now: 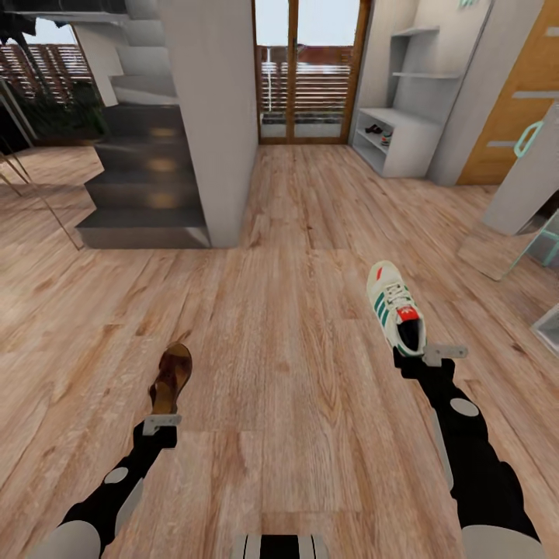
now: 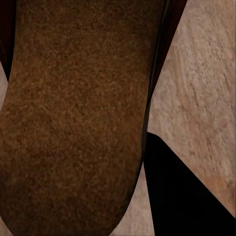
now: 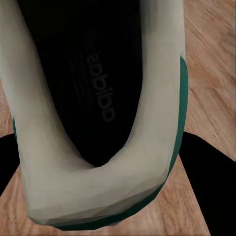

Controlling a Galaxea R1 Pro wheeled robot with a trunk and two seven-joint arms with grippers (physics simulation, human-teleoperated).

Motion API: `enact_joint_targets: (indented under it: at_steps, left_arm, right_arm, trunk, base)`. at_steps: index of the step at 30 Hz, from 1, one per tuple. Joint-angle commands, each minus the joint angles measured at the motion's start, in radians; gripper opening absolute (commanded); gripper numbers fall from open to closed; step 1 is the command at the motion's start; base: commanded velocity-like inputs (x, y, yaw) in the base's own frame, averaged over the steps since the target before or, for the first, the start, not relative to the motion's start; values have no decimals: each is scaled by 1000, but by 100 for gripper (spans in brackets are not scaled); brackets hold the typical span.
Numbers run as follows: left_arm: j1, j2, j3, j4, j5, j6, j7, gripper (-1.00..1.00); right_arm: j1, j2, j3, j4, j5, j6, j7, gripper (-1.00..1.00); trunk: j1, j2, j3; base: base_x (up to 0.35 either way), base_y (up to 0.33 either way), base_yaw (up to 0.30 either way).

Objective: Pick up the two gym shoes and the two sandals from the corridor floor and place them onto the hallstand (shoe rack) in the corridor, making sure they are on the rack and not on the floor. Arrange them so the two gym shoes are next to each other and the two sandals are next to each other.

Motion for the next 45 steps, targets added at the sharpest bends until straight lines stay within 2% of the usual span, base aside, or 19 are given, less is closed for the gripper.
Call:
enact_joint_targets:
  at_steps: [1, 5, 10, 13, 17, 20, 22, 27, 29, 34, 39, 45]
  left_arm:
    - [-1, 0, 11, 1, 2, -3, -8, -100]
    - [-1, 0, 14, 4, 18, -3, -8, -100]
    - [-1, -5, 14, 12, 25, -5, -9, -100]
    - [10, -19, 15, 7, 27, -6, -9, -100]
    - [40, -28, 16, -9, 28, -8, -9, -100]
    - [45, -29, 17, -5, 41, -9, -9, -100]
    - [59, -30, 17, -1, 62, -32, -10, -100]
    - [96, -28, 15, -3, 69, -59, -11, -100]
    - [109, -25, 15, -8, 71, -63, -12, -100]
    - [125, -23, 13, -17, 72, -67, -12, -100]
    - [126, -28, 10, -16, 69, -68, -12, -100]
    - [127, -30, 9, -7, 69, -68, -12, -100]
  right_arm:
    - [6, 2, -2, -4, 11, 4, 8, -100]
    - [17, 3, -2, 1, 14, 2, 9, -100]
    - [83, 3, -2, 73, 17, -29, 9, -100]
    - [131, 3, -4, 176, 18, -159, 6, -100]
    - [187, 1, -8, 370, 18, -442, 3, -100]
    - [207, 0, -10, 470, 16, -541, -3, -100]
    - [215, -3, -11, 572, 16, -617, -8, -100]
    - [220, -13, -20, 712, 14, -719, -11, -100]
    - [220, -18, -42, 734, 14, -741, -11, -100]
    - [221, -22, -139, 757, 15, -762, -9, -100]
    - [222, -18, -159, 768, 16, -764, -8, -100]
    - [221, -14, -163, 807, 18, -765, -7, -100]
  trunk:
    - [-1, 0, 5]
    - [-2, 1, 26]
    - [-5, 2, 53]
    - [-6, 3, 69]
    - [-8, 4, 91]
    - [-9, 4, 107]
    - [-9, 4, 110]
    - [-9, 4, 118]
    - [-9, 4, 121]
    - [-9, 4, 129]
    - [-9, 4, 137]
    - [-9, 4, 140]
  base:
    - [0, 0, 0]
    - [0, 0, 0]
    - [0, 0, 0]
    - [0, 0, 0]
    - [0, 0, 0]
    - [0, 0, 0]
    - [0, 0, 0]
    - [0, 0, 0]
    - [0, 0, -14]
    - [0, 0, -63]
    - [0, 0, -79]
    - [0, 0, -24]
